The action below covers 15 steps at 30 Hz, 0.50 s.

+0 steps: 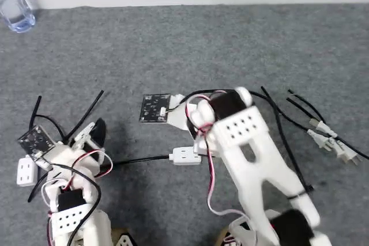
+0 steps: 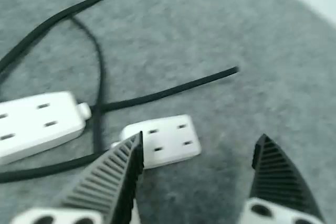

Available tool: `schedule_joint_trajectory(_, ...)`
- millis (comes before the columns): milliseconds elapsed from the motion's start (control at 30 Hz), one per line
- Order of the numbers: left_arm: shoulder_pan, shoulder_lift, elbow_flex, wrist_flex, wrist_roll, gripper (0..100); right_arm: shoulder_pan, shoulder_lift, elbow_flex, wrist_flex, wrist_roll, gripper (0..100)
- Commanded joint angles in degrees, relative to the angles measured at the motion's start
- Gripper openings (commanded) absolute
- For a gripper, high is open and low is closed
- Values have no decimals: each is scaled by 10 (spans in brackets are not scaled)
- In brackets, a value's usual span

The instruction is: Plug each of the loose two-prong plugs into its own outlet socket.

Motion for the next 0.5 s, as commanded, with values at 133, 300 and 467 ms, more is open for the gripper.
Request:
schedule_joint_trajectory(133,-2,-1,-5,3,-25,318,53,110,-47,0,121,8)
schedule_joint_trajectory(300,12,-1,-5,3,-25,318,37,126,-55,-7,133,9)
schedule_joint_trajectory(467,12,-1,-5,4,-25,318,14,131,-50,-18,129,9)
